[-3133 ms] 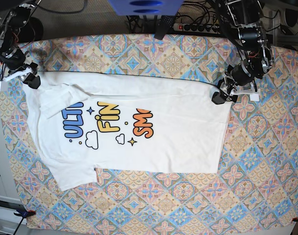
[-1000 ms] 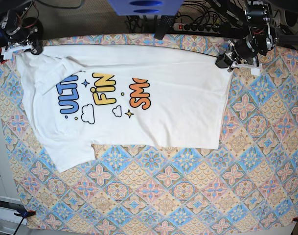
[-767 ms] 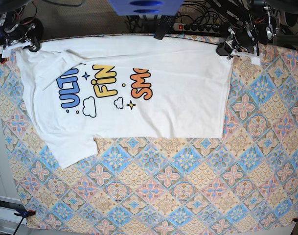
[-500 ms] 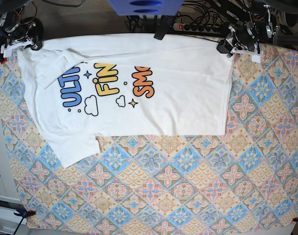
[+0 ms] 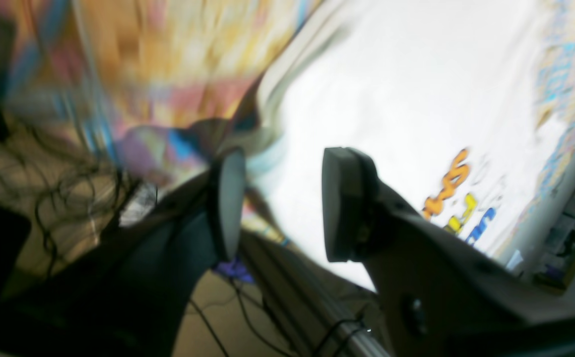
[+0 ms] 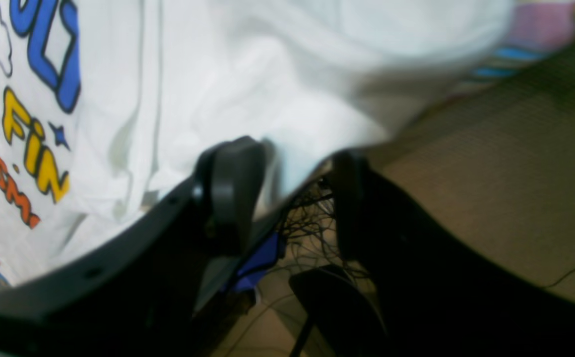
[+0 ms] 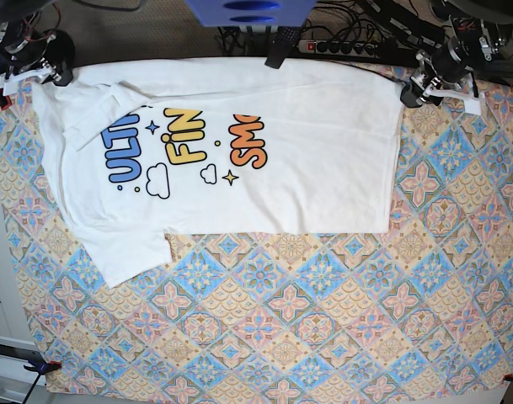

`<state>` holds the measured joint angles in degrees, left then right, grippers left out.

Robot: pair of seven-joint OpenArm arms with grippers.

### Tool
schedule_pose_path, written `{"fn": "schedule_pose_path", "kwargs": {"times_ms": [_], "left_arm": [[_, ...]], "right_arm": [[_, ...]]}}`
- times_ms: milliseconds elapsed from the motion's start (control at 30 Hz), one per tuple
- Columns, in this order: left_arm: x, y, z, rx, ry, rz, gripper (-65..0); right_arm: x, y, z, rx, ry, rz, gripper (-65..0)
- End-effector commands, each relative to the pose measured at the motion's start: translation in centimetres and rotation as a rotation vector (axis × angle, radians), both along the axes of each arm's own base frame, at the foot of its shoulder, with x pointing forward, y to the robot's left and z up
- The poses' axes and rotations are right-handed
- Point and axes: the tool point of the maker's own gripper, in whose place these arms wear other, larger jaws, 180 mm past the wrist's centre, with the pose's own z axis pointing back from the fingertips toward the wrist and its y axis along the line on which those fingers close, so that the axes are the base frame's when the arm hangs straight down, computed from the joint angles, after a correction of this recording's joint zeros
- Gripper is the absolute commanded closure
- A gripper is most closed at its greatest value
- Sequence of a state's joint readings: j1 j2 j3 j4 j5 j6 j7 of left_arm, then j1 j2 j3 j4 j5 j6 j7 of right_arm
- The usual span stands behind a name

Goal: Fold the T-shirt properly
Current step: 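Release the edge and move the left gripper to the opposite hem corner, then move the right gripper to the opposite sleeve of the shirt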

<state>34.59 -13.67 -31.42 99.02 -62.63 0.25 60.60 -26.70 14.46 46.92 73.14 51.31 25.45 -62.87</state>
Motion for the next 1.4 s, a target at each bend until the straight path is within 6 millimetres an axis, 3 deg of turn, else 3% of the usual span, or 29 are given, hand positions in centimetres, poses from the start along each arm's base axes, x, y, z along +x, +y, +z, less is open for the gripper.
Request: {"fn": "schedule_pose_path", "kwargs": {"times_ms": [0, 167, 300, 467, 633, 733, 833, 1000, 1100, 1367], "left_arm": [[0.5, 0.4, 1.0, 0.006, -0.022, -0.009, -26.8], [3.0, 1.8, 2.4, 0.011, -0.081, 0.011, -27.9], [6.6, 1.7, 3.9, 0.011, -0.166, 0.006, -27.9], [11.5, 2.3, 5.8, 0.093, -0.25, -0.014, -27.9], [16.2, 1.2, 6.6, 0.204, -0.275, -0.1, -27.9], [18.6, 0.5, 5.3, 0.198, -0.244, -0.122, -27.9], [20.4, 0.9, 3.3, 0.166, -0.188, -0.099, -27.9], [22.8, 1.7, 0.7, 0.169, -0.156, -0.039, -28.0], [23.5, 0.8, -1.4, 0.22, -0.122, -0.078, -28.0], [23.2, -1.7, -5.9, 0.298, -0.078, -0.159, -28.1]], "right_arm": [[0.2, -1.7, 1.2, -0.042, -0.022, -0.007, -25.5], [-0.2, -3.0, 1.9, -0.066, -0.038, -0.053, -25.5], [0.0, -3.3, 2.1, -0.075, -0.046, -0.054, -25.5], [2.3, -3.7, 4.5, -0.144, -0.108, -0.001, -25.4], [4.0, -3.7, 6.7, -0.202, -0.159, 0.045, -25.3], [5.1, -3.7, 8.1, -0.237, -0.19, 0.075, -25.3], [7.7, -3.3, 9.7, -0.259, -0.258, 0.096, -25.4], [10.8, -2.1, 10.3, -0.244, -0.309, 0.142, -25.4], [12.6, -1.3, 10.4, -0.259, -0.307, 0.209, -25.4], [15.2, 0.1, 9.8, -0.303, -0.279, 0.294, -25.4]]}}
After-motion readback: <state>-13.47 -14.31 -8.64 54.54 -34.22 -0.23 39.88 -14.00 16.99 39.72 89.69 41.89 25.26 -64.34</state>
